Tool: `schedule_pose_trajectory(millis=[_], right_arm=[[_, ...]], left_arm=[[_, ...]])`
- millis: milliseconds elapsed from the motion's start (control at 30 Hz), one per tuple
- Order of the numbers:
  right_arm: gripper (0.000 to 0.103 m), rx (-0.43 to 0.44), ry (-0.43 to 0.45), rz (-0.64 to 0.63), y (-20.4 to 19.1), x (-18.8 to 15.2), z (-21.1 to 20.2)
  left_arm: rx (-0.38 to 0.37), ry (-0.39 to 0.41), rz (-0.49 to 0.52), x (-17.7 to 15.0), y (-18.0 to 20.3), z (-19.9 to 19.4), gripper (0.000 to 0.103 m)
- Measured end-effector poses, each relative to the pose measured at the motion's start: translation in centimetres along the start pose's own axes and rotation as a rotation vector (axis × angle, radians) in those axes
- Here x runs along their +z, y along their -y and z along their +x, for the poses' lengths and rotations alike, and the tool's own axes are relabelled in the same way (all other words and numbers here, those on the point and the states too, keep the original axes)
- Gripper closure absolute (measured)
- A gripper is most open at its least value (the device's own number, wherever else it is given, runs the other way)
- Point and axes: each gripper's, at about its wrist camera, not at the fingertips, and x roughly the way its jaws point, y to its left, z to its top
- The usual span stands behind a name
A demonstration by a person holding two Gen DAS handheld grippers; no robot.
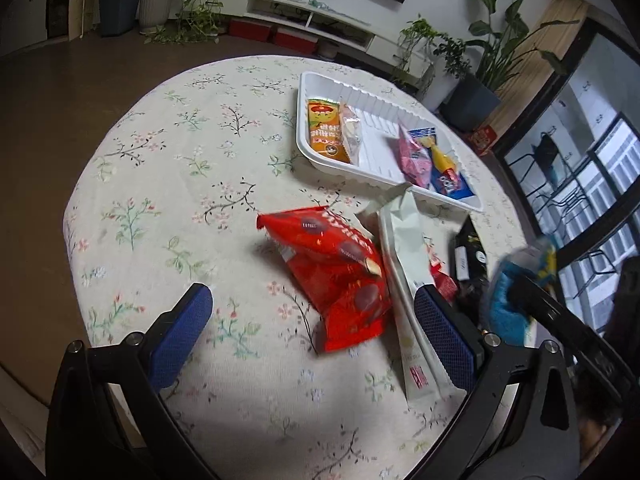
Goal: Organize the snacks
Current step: 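Grasp the panda-print bag with the right tool while the left tool grasps the red Mylikes bag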
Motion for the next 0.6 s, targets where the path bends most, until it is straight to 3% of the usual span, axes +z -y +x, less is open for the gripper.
schedule_pose_trajectory(millis=[133, 267, 433, 600], right_arm=[[0.063, -0.005, -0.001, 0.002, 0.9, -0.4, -0.4], [0.063, 0.002, -0.002, 0.035, 2.1, -0.7, -0.4], [0.063, 0.018, 0.006, 0.038, 2.6, -0.8, -0.5], [0.063, 0.025, 0.008, 0.04, 2.6, -0.9, -0.4]], left_arm=[[-0.019, -0.076, -0.023, 1.1, 0.3, 2.2, 0.002], [0.032, -0.116, 0.0, 0.9, 0.9, 4.0, 0.002], [0.073, -0.12, -0.055, 1.0, -0.9, 5.0, 0.002], [0.107, -0.11, -0.015, 1.9, 0.1, 5.0, 0.002]])
